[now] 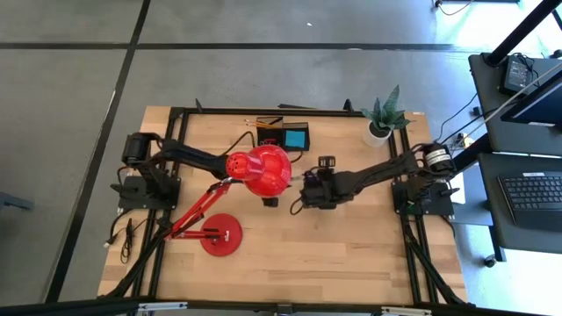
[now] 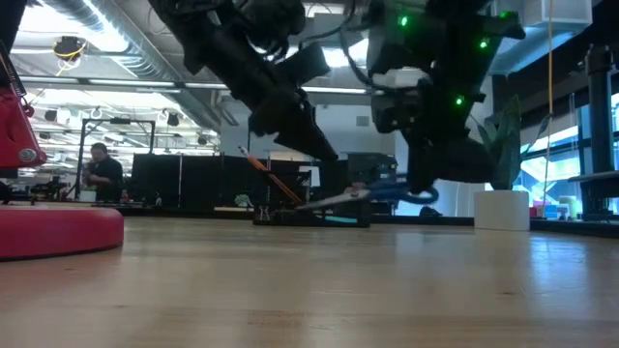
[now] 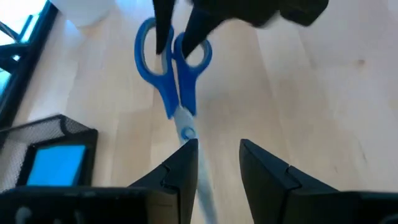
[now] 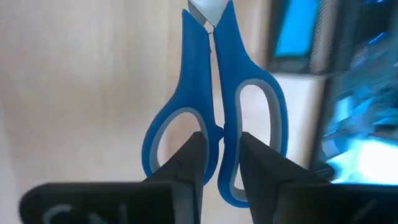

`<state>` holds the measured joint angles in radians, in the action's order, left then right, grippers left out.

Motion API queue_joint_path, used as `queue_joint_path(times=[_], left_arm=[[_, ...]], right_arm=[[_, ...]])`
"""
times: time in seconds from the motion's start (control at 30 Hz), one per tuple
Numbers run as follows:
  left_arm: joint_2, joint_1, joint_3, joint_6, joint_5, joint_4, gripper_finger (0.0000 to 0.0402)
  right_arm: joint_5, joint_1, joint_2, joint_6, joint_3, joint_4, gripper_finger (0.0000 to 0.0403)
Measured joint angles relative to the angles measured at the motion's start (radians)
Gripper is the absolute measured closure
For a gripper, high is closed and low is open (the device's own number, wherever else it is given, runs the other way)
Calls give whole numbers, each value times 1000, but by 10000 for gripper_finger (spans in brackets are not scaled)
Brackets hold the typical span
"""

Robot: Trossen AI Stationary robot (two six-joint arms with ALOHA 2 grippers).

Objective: Pick and place office supplies into organizer
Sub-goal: Put the scissors into the desk organizer

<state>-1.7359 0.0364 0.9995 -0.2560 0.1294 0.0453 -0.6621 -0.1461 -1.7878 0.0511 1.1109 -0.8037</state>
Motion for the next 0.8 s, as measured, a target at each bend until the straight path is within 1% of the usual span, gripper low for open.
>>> queue_joint_path(times=[0.27, 0.37, 0.43, 0.57, 0.67, 0.73, 0.8], left_arm=[[4, 13, 0, 11, -21, 21, 290], [3, 13, -25, 17, -31, 114, 290], [3, 13, -34, 18, -32, 179, 290], [3, 17, -35, 45, -38, 222, 290], [3, 32, -35, 96, -40, 219, 290], [3, 46, -35, 133, -58, 219, 290], [3, 61, -35, 163, -102, 218, 290]], right_arm=[[-253, -83, 1, -273, 18, 7, 322], [-329, -117, 2, -320, 19, 17, 322], [-346, -134, 2, -335, 20, 30, 322], [-351, -155, 2, -386, 20, 34, 322], [-352, -162, 4, -400, 20, 36, 322], [-352, -163, 4, -401, 20, 36, 322], [-353, -163, 4, -401, 20, 39, 322]])
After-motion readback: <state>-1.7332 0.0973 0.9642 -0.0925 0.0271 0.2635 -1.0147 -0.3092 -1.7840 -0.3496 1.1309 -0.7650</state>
